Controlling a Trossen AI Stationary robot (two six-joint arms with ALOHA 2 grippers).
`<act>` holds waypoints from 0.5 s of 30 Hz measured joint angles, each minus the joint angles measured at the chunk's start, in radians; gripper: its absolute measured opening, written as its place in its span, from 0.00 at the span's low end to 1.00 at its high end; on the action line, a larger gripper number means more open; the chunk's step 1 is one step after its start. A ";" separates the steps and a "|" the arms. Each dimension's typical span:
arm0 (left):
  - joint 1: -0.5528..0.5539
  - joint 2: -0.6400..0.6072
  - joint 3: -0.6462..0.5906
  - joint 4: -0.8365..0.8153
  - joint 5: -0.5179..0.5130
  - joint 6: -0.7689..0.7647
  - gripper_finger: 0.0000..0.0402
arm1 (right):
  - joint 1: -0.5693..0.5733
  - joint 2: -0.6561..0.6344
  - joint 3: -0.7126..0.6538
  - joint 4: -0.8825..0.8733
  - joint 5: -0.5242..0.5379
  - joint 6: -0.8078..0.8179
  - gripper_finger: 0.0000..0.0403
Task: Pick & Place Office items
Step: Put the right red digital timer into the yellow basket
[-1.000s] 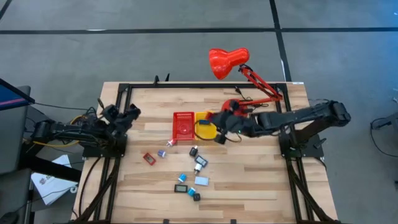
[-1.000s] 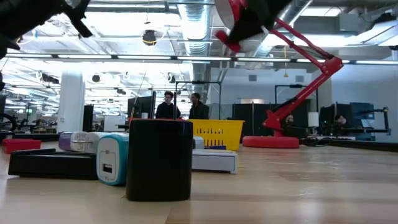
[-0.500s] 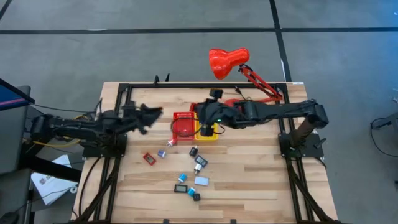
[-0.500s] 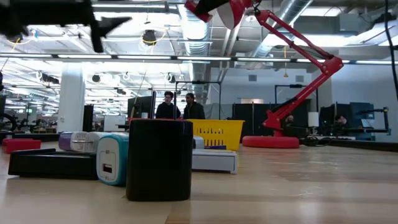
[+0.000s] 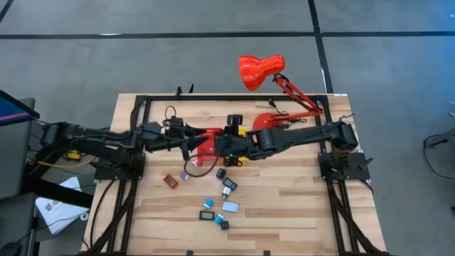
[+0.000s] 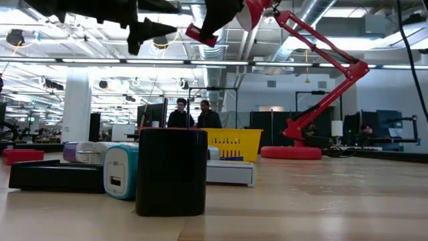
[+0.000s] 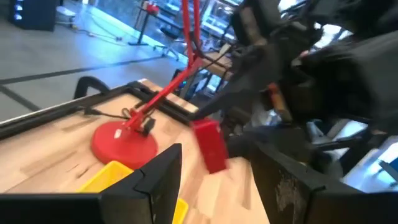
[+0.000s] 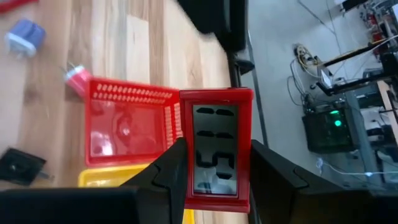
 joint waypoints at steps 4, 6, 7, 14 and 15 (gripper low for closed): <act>0.000 0.017 0.001 -0.001 0.002 0.002 0.46 | 0.012 0.000 0.000 0.053 -0.003 0.002 0.32; 0.000 0.023 0.000 0.010 0.002 0.001 0.46 | 0.017 -0.002 0.000 0.068 -0.004 0.002 0.32; 0.000 0.025 0.000 0.017 0.003 0.001 0.46 | 0.017 -0.002 0.000 0.075 -0.010 0.002 0.32; -0.004 0.026 0.000 0.028 0.000 0.001 0.46 | 0.015 0.018 0.000 0.098 -0.045 0.002 0.32; -0.006 0.026 0.000 0.029 0.001 0.000 0.46 | 0.015 0.016 0.000 0.108 -0.045 0.002 0.32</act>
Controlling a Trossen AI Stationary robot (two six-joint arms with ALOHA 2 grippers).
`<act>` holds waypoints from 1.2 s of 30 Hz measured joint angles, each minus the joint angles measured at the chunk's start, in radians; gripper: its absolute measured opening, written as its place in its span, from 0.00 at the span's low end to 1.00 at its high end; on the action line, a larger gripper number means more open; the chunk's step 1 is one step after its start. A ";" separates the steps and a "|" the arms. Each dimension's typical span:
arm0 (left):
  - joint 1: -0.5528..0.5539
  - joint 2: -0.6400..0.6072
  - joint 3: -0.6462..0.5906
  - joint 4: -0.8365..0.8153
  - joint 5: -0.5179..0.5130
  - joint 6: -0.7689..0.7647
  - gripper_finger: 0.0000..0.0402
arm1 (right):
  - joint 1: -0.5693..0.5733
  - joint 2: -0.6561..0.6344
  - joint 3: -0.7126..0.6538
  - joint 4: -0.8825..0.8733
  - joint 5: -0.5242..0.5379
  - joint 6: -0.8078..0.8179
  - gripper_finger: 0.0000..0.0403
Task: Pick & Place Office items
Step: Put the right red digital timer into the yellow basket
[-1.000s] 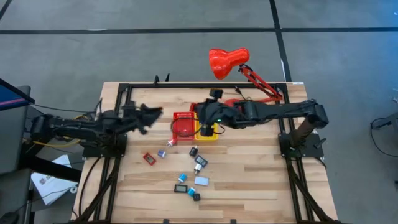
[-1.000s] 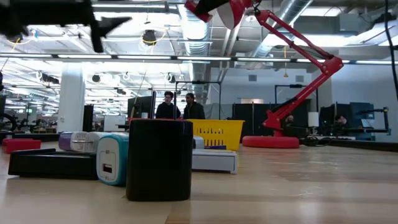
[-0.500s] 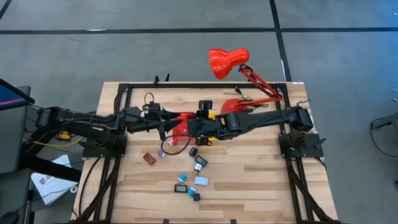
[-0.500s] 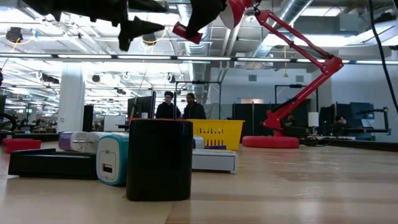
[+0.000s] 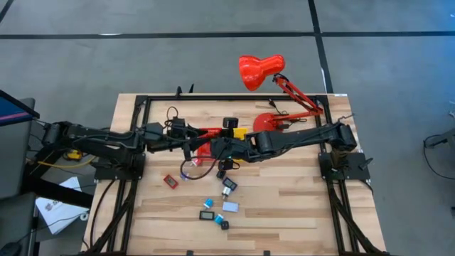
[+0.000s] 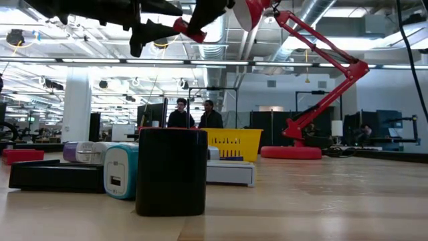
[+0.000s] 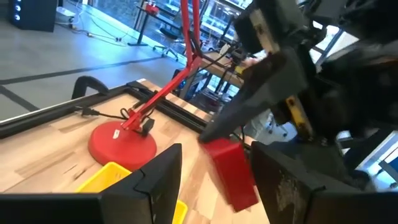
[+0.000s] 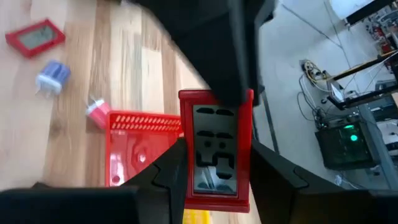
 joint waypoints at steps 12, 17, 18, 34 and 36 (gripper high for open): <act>-0.003 0.026 0.001 0.003 0.007 0.000 0.46 | -0.002 -0.001 0.000 0.071 -0.026 -0.027 0.32; -0.003 0.020 0.001 0.001 0.010 0.002 0.38 | 0.000 -0.001 0.000 0.072 -0.037 -0.033 0.32; -0.003 0.020 0.001 0.001 0.010 0.002 0.36 | 0.000 -0.001 0.000 0.071 -0.039 -0.033 0.32; -0.002 0.020 -0.001 -0.002 -0.002 -0.003 0.18 | 0.001 -0.003 0.000 0.070 -0.055 -0.036 0.36; -0.002 0.020 -0.001 -0.004 -0.002 0.003 0.16 | 0.003 -0.004 0.001 0.062 -0.061 -0.016 0.39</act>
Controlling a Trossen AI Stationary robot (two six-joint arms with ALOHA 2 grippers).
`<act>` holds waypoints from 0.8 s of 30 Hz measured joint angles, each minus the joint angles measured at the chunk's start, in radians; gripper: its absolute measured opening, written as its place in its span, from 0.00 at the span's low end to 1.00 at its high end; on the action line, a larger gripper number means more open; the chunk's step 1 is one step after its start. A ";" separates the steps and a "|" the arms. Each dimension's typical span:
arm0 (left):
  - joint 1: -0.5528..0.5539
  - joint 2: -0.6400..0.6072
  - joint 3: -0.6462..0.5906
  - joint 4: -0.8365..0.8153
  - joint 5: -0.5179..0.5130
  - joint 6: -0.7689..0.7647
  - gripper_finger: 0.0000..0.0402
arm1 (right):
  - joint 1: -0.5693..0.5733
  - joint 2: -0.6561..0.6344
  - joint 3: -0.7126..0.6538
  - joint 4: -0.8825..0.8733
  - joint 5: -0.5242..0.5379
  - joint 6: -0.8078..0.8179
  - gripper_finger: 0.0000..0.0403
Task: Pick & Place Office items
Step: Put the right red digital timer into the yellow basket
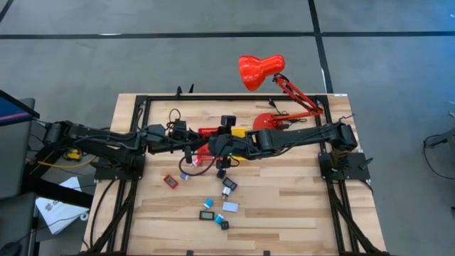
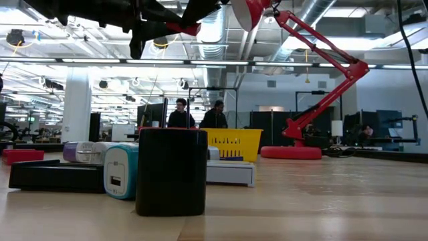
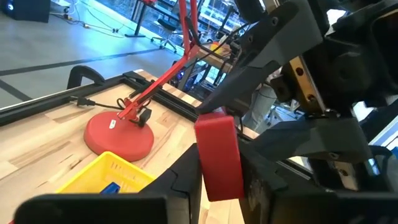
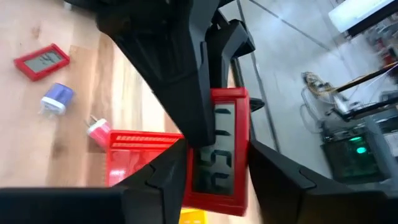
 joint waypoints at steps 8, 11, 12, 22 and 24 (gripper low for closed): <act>0.000 0.000 -0.001 0.009 0.004 0.004 0.15 | 0.005 -0.011 0.000 -0.007 -0.048 0.009 0.60; 0.000 -0.002 0.002 0.023 0.005 0.004 0.15 | 0.005 -0.036 0.000 -0.005 -0.081 0.017 0.72; 0.001 -0.002 0.002 0.022 -0.005 0.004 0.15 | 0.005 -0.048 0.000 -0.007 -0.088 0.029 0.75; 0.001 -0.002 0.002 0.053 0.093 0.144 0.15 | -0.061 -0.233 0.000 -0.046 -0.162 0.193 0.95; 0.001 -0.002 0.002 0.088 0.117 0.193 0.15 | -0.074 -0.267 0.000 -0.046 -0.181 0.247 0.96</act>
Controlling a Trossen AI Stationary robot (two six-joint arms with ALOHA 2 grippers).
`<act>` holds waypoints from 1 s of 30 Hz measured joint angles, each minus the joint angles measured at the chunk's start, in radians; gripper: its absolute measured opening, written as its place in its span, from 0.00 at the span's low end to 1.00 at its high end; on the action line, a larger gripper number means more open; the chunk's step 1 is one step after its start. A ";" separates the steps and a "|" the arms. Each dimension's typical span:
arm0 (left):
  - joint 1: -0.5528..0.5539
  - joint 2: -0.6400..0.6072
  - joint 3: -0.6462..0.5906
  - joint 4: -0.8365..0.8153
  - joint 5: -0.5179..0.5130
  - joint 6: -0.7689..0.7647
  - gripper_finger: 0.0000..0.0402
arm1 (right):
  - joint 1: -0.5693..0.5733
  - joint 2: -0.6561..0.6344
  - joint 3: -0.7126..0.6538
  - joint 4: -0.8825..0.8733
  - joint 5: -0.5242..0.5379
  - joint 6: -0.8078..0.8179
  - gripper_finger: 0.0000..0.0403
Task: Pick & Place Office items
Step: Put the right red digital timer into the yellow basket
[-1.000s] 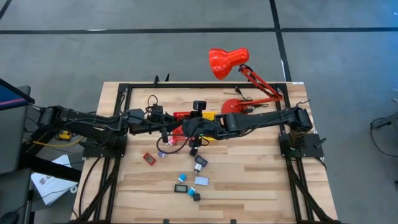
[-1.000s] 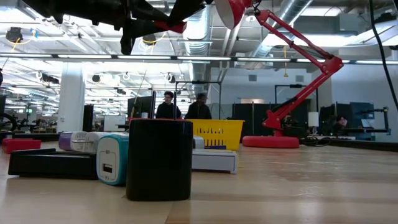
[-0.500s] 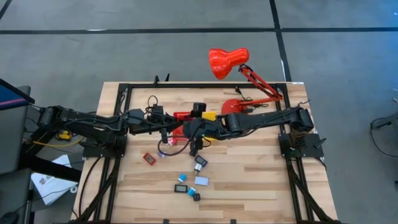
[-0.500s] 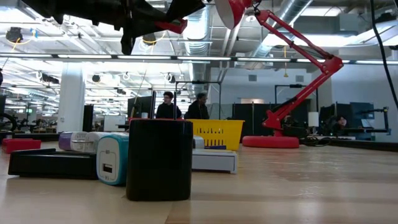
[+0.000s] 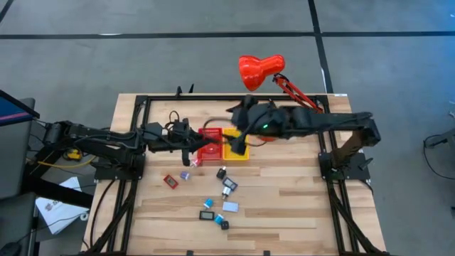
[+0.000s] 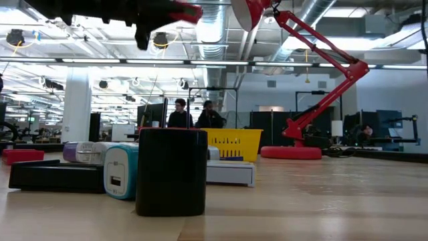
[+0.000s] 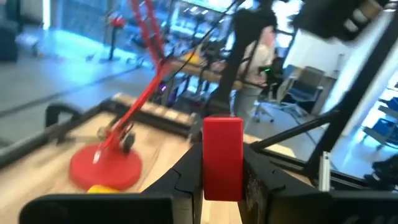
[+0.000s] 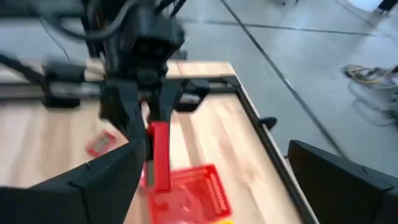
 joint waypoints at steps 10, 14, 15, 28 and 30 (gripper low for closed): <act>0.000 0.000 0.000 0.148 0.022 0.231 0.15 | -0.050 0.001 0.001 -0.004 -0.361 0.098 0.96; -0.001 0.000 0.000 0.143 0.022 0.227 0.15 | -0.025 0.053 -0.002 0.025 -0.346 0.031 0.93; -0.001 0.000 0.000 0.140 0.024 0.226 0.15 | -0.019 0.066 -0.002 0.022 -0.343 0.024 0.92; -0.008 0.000 0.000 0.109 0.022 0.216 0.15 | -0.025 0.136 0.005 0.033 -0.338 0.041 0.61; -0.008 0.000 0.000 0.099 0.024 0.209 0.15 | -0.031 0.136 0.005 0.037 -0.333 0.041 0.58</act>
